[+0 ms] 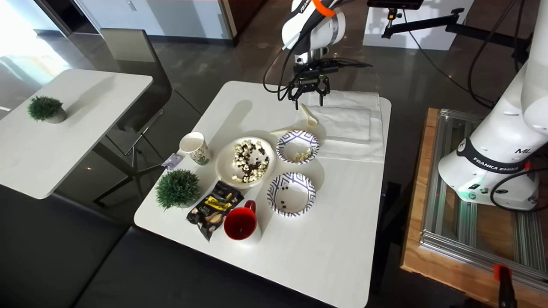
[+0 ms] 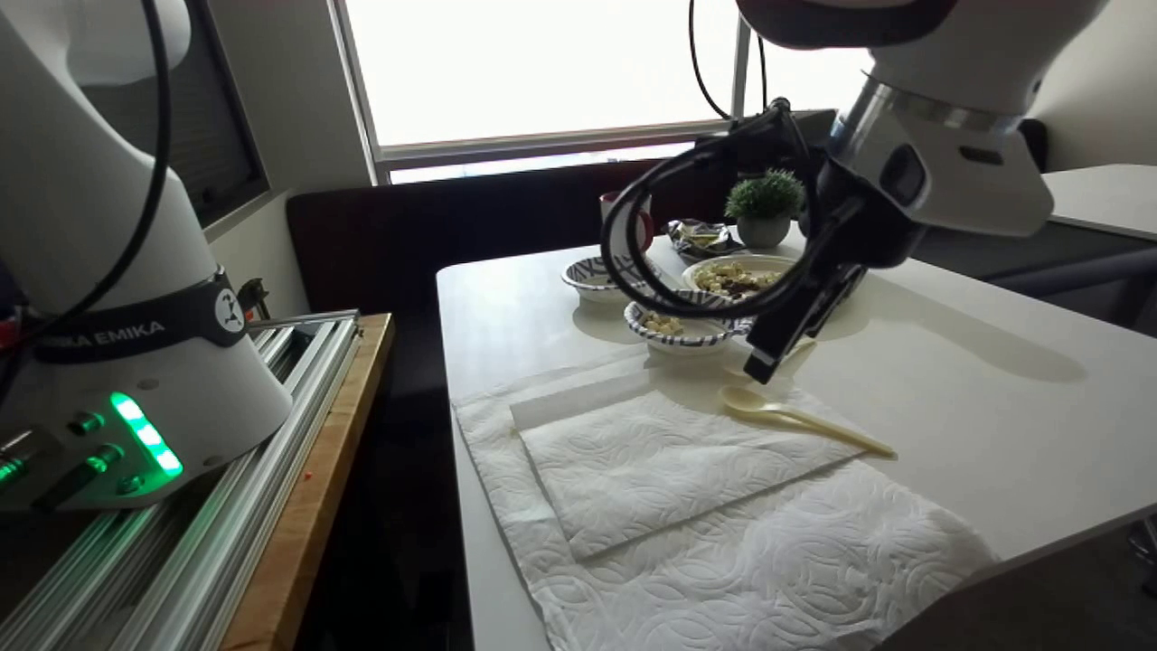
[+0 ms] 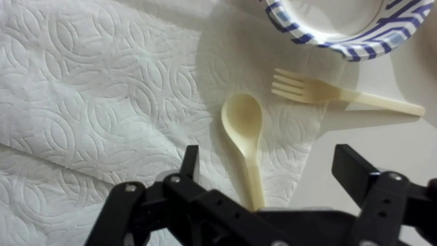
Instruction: Use the white spoon to place some contents from the whole bowl on the left into the bowl on the right twice.
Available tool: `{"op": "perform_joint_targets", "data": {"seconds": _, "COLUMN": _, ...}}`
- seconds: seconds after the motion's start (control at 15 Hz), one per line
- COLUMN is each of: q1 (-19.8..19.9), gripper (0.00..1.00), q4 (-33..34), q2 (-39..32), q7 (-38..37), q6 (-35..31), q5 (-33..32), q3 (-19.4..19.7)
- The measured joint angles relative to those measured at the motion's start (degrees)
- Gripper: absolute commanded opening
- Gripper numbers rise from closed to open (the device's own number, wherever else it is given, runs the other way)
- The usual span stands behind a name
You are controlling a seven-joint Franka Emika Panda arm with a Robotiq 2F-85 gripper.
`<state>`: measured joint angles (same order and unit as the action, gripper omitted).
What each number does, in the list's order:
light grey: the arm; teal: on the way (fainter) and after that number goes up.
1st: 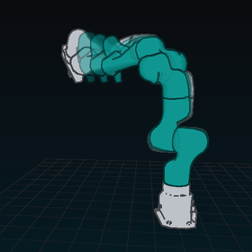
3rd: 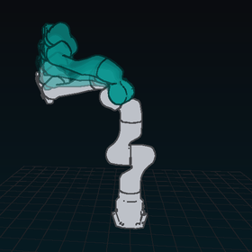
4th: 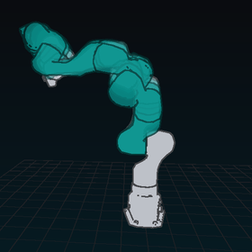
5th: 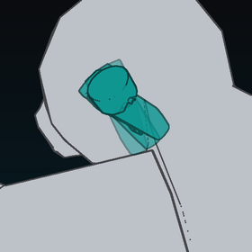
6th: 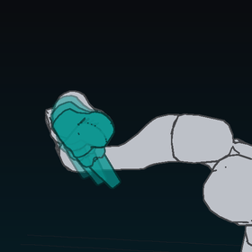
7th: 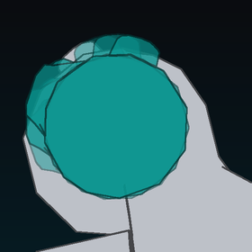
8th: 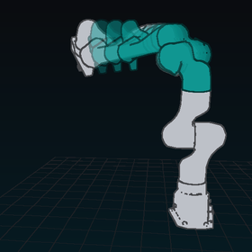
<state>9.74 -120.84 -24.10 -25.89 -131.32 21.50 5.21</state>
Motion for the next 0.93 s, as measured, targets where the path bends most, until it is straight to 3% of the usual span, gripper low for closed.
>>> {"op": "perform_joint_targets", "data": {"seconds": 0.07, "q1": 0.67, "gripper": 0.77, "q4": 1.24, "q2": -1.68, "q7": 1.27, "q6": 0.01, "q5": 1.29, "q3": 0.01}}
{"op": "perform_joint_targets", "data": {"seconds": 0.6, "q1": 1.99, "gripper": 0.19, "q4": 9.23, "q2": -10.79, "q7": 3.92, "q6": 3.68, "q5": 4.06, "q3": -0.30}}
{"op": "perform_joint_targets", "data": {"seconds": 0.8, "q1": 2.01, "gripper": 0.01, "q4": 11.04, "q2": -11.37, "q7": 4.03, "q6": 6.01, "q5": 4.06, "q3": -0.31}}
{"op": "perform_joint_targets", "data": {"seconds": 0.93, "q1": 2.01, "gripper": 0.00, "q4": 11.78, "q2": -11.41, "q7": 4.04, "q6": 7.15, "q5": 4.06, "q3": -0.31}}
